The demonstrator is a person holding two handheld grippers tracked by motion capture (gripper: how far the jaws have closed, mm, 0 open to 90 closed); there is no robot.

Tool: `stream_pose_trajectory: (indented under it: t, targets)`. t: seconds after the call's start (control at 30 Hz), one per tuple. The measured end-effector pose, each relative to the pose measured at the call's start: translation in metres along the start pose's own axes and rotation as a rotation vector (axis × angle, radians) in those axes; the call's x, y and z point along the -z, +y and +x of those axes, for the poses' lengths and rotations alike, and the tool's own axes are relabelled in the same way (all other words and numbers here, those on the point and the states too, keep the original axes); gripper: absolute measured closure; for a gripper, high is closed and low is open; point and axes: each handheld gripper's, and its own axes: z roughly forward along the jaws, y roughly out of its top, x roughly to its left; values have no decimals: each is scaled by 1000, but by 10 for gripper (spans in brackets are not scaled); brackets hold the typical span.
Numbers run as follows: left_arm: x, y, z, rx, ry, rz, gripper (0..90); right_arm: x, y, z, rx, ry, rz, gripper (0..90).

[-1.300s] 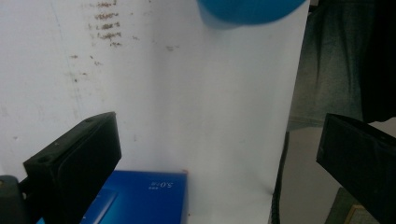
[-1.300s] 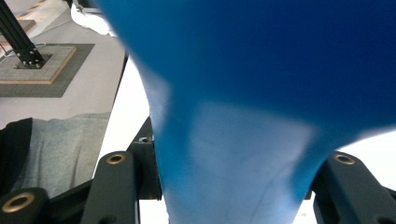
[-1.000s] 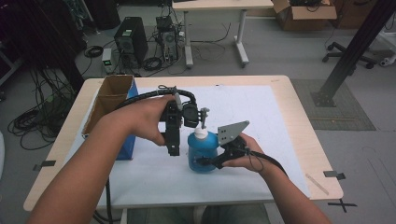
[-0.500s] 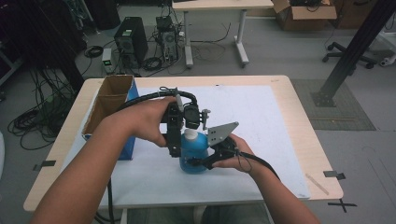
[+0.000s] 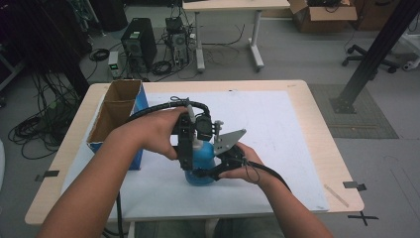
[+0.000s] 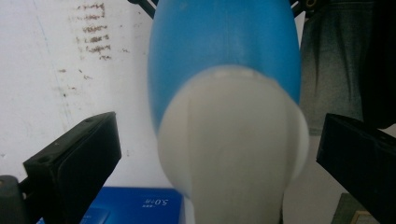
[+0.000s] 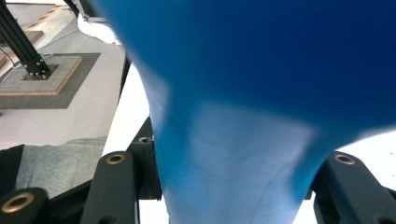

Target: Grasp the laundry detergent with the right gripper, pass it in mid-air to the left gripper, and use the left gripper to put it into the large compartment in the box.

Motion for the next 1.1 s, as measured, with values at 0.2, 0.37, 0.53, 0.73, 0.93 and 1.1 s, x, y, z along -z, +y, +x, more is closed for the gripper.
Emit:
stream_pose_trajectory:
  t: [0.2, 0.37, 0.53, 0.73, 0.93, 1.1]
  targets:
    - [-6, 2, -2, -10, -3, 2, 2, -3, 1, 1, 2, -2, 2, 451]
    - [-12, 4, -3, -12, -2, 7, 2, -5, 3, 1, 3, -7, 2, 451]
    - [-16, 5, -4, -12, 0, 8, 2, -7, 3, 2, -13, -1, 1, 450]
    - [-17, 5, -6, -18, 30, 0, 6, -9, 3, 1, -1, -16, 15, 450]
    - [-14, 5, -6, -27, 31, -5, 83, -10, 3, 2, -3, -12, 15, 450]
    - [-14, 5, -6, -26, 36, -5, 127, -10, 3, 2, 2, -13, 18, 450]
